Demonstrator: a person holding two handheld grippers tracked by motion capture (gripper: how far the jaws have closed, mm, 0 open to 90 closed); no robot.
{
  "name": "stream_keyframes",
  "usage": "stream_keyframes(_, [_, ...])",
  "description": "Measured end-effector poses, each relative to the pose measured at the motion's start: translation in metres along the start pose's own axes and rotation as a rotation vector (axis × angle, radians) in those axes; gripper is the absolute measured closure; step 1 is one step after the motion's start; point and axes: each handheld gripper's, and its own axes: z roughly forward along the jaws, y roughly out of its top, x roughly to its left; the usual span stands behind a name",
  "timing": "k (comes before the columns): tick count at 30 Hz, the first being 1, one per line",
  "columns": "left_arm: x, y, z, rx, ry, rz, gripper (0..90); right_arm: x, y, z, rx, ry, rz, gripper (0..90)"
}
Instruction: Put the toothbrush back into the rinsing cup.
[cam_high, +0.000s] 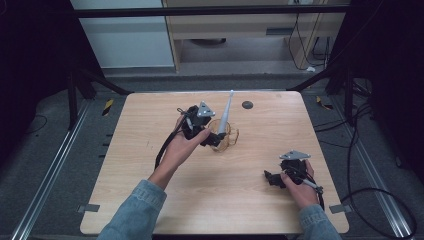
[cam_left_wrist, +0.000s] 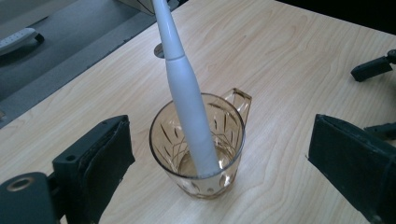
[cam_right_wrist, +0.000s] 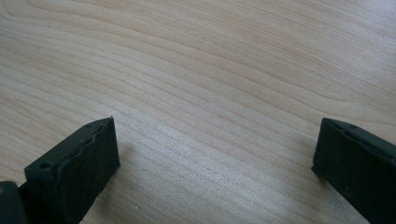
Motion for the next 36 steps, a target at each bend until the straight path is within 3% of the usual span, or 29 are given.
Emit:
stream_keyframes(9, [-0.002, -0.024, -0.009, -0.019, -0.022, -0.04, 6.0, 0.0, 0.0, 0.0, 0.0, 0.0, 0.0, 0.3])
stream_keyframes(14, [0.0, -0.045, -0.007, 0.003, -0.036, -0.07, 6.3, 0.0, 0.0, 0.0, 0.0, 0.0, 0.0, 0.3])
stream_keyframes(15, [0.001, -0.046, -0.006, 0.026, -0.039, -0.062, 6.7, 0.0, 0.0, 0.0, 0.0, 0.0, 0.0, 0.4])
stream_keyframes(17, [0.002, -0.049, -0.008, 0.031, -0.025, -0.054, 6.7, 0.0, 0.0, 0.0, 0.0, 0.0, 0.0, 0.4])
stream_keyframes(19, [0.004, -0.054, -0.01, 0.022, -0.03, -0.077, 6.8, 0.0, 0.0, 0.0, 0.0, 0.0, 0.0, 0.3])
stream_keyframes(26, [0.003, -0.07, -0.015, 0.074, -0.013, -0.073, 6.7, 0.0, 0.0, 0.0, 0.0, 0.0, 0.0, 0.4])
stream_keyframes(29, [0.003, -0.075, -0.018, 0.104, 0.008, -0.052, 6.2, 0.0, 0.0, 0.0, 0.0, 0.0, 0.001, 0.4])
stream_keyframes(36, [0.017, -0.09, -0.028, 0.114, 0.025, -0.109, 6.1, 0.0, 0.0, 0.0, 0.0, 0.0, 0.001, 0.3])
